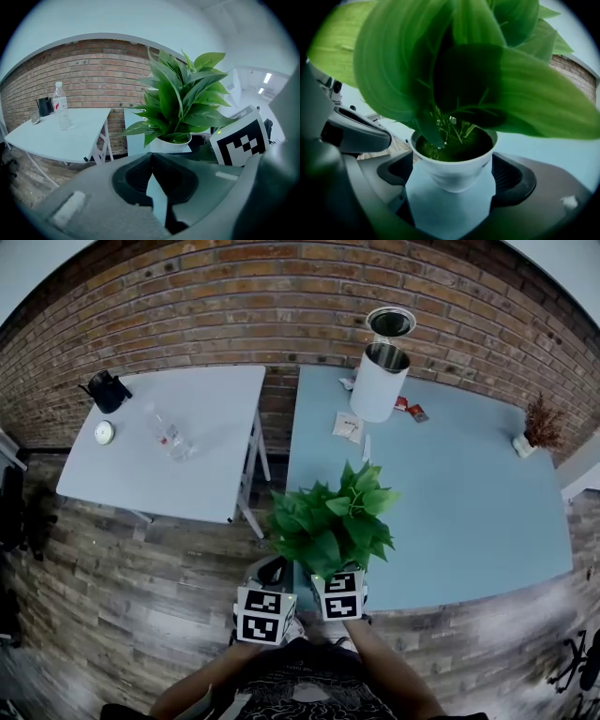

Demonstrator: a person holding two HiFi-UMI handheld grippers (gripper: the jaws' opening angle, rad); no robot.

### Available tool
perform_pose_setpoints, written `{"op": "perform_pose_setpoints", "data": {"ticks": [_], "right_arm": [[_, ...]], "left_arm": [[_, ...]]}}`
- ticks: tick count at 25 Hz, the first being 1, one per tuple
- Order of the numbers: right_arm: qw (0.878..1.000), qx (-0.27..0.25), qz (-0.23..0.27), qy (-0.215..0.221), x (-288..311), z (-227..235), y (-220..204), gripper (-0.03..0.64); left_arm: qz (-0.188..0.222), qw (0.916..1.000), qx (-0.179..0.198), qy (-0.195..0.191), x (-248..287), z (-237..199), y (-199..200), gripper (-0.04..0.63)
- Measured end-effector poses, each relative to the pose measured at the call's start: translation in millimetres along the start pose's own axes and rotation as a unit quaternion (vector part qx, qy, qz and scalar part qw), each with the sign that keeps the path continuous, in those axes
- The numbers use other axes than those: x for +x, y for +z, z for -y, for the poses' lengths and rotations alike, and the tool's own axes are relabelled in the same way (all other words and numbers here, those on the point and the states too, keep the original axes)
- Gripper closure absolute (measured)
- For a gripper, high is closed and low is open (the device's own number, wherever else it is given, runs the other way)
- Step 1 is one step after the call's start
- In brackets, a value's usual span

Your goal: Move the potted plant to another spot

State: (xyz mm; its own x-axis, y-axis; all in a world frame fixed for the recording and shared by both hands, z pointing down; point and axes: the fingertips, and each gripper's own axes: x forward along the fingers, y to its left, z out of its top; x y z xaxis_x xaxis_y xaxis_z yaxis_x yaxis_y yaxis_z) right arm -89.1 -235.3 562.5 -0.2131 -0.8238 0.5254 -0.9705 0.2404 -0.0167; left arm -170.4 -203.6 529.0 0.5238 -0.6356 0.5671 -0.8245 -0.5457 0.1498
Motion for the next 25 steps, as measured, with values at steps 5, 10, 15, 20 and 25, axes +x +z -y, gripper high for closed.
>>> {"op": "perform_pose_setpoints", "data": {"ticks": [5, 10, 15, 20, 25], "right_arm": [[1.000, 0.005, -0.006, -0.012, 4.3, 2.8, -0.8, 0.098], [1.000, -0.001, -0.011, -0.013, -0.7, 17.4, -4.1, 0.144], [1.000, -0.005, -0.011, -0.011, 1.4, 10.5, -3.4, 0.147], [1.000, -0.005, -0.010, -0.004, -1.1, 15.5, -4.4, 0.149], [1.000, -0.008, -0.006, -0.003, -2.1, 20.7, -5.8, 0.149]], "left_arm": [[-0.001, 0.9999, 0.002, -0.017, 3.7, 3.6, 0.3, 0.597], [0.001, 0.9997, -0.002, -0.025, 13.5, 19.5, 3.1, 0.597], [-0.003, 0.9994, -0.006, -0.033, 14.3, 16.3, -3.7, 0.597], [-0.003, 0.9994, -0.006, -0.034, 19.4, 27.8, -5.3, 0.597], [-0.003, 0.9996, -0.007, -0.028, 24.8, 31.0, -6.8, 0.597]]}}
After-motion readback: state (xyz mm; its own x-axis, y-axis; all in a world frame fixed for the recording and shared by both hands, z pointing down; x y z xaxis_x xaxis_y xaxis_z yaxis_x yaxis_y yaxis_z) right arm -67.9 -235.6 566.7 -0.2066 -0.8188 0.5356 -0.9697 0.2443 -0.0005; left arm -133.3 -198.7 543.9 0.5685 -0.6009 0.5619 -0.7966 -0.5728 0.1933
